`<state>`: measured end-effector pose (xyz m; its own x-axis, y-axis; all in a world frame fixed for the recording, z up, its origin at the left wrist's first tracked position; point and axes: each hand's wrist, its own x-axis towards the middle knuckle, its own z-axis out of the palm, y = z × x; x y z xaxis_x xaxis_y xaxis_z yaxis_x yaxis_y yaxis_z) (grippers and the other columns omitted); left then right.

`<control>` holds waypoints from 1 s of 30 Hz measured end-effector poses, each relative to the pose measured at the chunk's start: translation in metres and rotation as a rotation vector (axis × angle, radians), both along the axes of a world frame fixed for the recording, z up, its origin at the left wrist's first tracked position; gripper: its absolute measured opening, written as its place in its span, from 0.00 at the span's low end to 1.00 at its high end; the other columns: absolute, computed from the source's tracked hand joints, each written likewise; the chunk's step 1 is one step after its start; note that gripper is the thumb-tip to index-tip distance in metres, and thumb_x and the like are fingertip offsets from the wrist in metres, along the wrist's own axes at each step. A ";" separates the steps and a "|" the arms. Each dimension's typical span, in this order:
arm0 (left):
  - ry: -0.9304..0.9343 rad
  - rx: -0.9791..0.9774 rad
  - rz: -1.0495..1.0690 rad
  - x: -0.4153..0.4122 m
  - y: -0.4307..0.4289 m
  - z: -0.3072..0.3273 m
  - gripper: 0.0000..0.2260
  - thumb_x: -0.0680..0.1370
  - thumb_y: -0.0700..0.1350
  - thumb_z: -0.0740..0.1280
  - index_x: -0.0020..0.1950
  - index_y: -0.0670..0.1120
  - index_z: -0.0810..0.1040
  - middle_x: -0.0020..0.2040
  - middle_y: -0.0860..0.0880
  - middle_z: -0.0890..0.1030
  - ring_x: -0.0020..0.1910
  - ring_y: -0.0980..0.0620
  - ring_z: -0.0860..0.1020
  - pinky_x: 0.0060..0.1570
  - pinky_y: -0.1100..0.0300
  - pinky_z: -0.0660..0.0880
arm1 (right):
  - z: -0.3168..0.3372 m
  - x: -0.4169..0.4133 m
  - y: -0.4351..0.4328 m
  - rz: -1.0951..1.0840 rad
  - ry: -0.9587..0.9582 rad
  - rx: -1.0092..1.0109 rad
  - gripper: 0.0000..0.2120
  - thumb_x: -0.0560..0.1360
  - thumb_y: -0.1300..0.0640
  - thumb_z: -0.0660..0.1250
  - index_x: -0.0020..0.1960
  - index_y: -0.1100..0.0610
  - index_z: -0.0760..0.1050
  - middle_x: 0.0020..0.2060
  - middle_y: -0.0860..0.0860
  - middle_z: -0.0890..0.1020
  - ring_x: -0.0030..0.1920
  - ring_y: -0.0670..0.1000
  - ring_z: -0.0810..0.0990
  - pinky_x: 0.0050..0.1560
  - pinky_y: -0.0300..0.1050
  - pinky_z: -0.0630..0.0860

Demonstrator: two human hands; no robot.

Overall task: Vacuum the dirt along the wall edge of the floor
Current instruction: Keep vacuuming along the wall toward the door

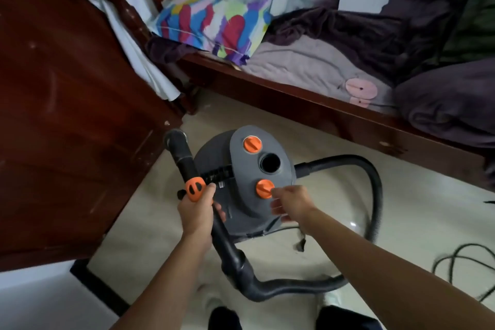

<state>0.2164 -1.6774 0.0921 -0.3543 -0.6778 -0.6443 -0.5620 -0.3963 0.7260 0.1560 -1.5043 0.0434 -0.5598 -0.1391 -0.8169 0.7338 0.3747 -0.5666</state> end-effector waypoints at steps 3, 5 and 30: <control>-0.005 0.011 -0.067 -0.007 -0.025 -0.006 0.08 0.75 0.43 0.71 0.43 0.42 0.72 0.26 0.44 0.72 0.20 0.47 0.71 0.27 0.58 0.73 | -0.006 -0.006 -0.032 -0.095 -0.089 0.045 0.19 0.79 0.43 0.63 0.45 0.60 0.79 0.37 0.56 0.84 0.32 0.54 0.81 0.33 0.39 0.72; 0.000 0.046 -0.101 -0.011 -0.046 -0.012 0.07 0.76 0.42 0.70 0.43 0.42 0.72 0.26 0.44 0.71 0.19 0.47 0.70 0.27 0.59 0.72 | -0.010 -0.007 -0.049 -0.199 -0.144 0.053 0.21 0.80 0.42 0.61 0.42 0.60 0.77 0.35 0.58 0.83 0.25 0.52 0.79 0.24 0.33 0.68; -0.095 0.271 -0.414 -0.073 -0.116 -0.049 0.10 0.74 0.44 0.71 0.43 0.42 0.72 0.25 0.44 0.72 0.20 0.47 0.70 0.28 0.57 0.72 | -0.007 -0.020 -0.082 0.252 0.050 0.781 0.10 0.78 0.49 0.57 0.48 0.55 0.70 0.45 0.54 0.76 0.45 0.57 0.75 0.46 0.46 0.69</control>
